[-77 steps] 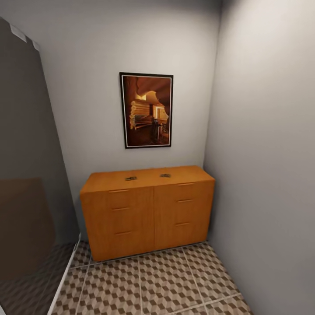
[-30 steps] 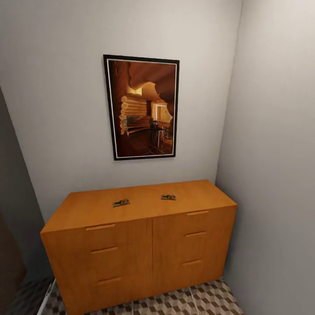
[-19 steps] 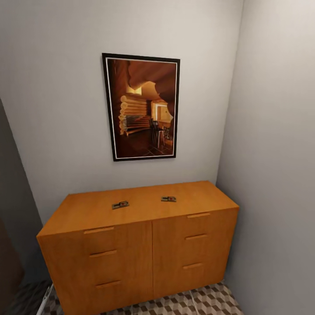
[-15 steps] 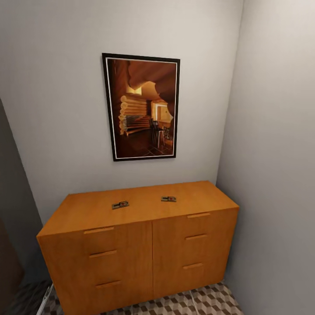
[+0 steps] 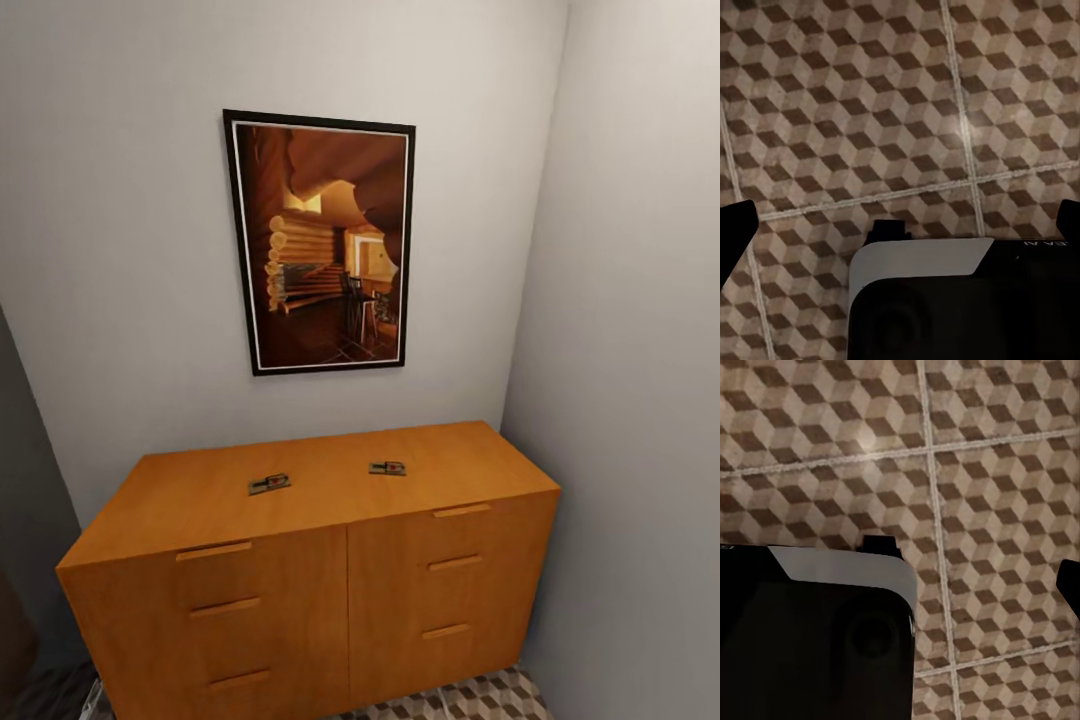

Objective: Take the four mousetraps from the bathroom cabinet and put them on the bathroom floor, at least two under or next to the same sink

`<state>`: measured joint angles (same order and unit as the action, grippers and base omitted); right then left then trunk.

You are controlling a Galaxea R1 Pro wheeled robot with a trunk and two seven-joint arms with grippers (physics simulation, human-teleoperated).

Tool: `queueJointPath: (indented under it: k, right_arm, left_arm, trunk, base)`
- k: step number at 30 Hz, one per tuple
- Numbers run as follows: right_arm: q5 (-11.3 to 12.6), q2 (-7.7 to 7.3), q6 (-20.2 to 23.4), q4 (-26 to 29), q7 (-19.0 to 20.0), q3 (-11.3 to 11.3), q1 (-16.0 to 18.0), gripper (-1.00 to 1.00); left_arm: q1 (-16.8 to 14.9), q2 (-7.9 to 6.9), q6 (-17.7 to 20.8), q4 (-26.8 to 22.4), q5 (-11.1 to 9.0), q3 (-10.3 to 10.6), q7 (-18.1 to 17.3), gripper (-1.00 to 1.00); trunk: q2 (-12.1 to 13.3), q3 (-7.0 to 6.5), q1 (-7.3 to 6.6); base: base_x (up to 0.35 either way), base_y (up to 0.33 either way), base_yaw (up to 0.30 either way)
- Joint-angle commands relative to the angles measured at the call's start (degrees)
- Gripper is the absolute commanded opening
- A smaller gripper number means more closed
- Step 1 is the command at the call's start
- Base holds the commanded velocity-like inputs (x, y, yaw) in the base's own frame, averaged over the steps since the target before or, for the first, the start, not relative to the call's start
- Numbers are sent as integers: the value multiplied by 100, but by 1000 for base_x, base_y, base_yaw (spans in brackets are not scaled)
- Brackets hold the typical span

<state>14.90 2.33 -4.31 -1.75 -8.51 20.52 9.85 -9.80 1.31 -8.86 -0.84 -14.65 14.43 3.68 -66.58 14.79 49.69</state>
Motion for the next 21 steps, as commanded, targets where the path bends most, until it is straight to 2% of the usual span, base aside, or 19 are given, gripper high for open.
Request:
queueJointPath:
  k: [1,21]
  right_arm:
    - [56,4,-35,-19,-7,48,8,100]
    - [56,4,-35,-19,-6,48,8,100]
  left_arm:
    - [-4,2,-19,5,-45,50,19,100]
    - [-4,1,-28,5,-40,50,19,100]
  trunk:
    - [-4,7,3]
    - [-4,7,3]
  base:
    - [174,0,0]
    - [27,0,0]
